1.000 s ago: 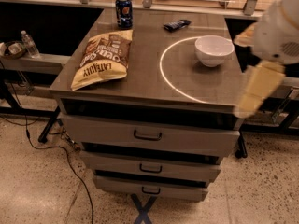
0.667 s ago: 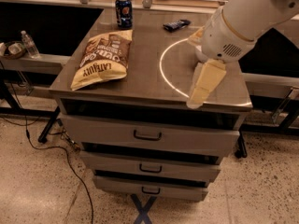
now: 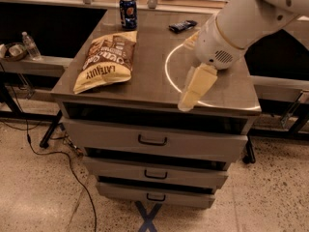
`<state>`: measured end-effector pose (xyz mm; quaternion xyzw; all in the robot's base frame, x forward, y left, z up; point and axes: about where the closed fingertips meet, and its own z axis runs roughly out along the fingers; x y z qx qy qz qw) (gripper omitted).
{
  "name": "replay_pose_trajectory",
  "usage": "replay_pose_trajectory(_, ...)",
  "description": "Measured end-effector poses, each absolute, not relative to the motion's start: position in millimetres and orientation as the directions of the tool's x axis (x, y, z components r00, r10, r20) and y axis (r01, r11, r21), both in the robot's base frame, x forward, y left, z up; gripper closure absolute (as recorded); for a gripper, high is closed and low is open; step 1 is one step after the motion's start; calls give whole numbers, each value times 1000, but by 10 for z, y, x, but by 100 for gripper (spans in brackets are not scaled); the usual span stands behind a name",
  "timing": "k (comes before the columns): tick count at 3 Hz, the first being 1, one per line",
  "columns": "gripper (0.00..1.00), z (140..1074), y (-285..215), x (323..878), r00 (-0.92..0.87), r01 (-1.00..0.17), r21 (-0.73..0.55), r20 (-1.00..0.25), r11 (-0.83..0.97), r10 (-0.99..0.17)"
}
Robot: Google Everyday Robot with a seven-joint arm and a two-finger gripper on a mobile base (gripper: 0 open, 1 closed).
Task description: Move brown chip bag near white bowl
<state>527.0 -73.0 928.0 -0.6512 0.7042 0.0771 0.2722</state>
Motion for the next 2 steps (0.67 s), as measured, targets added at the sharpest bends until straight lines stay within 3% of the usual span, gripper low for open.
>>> replay_pose_trajectory(2, 0, 8921, 116, 5893, 31, -955, -248, -627, 161, -778)
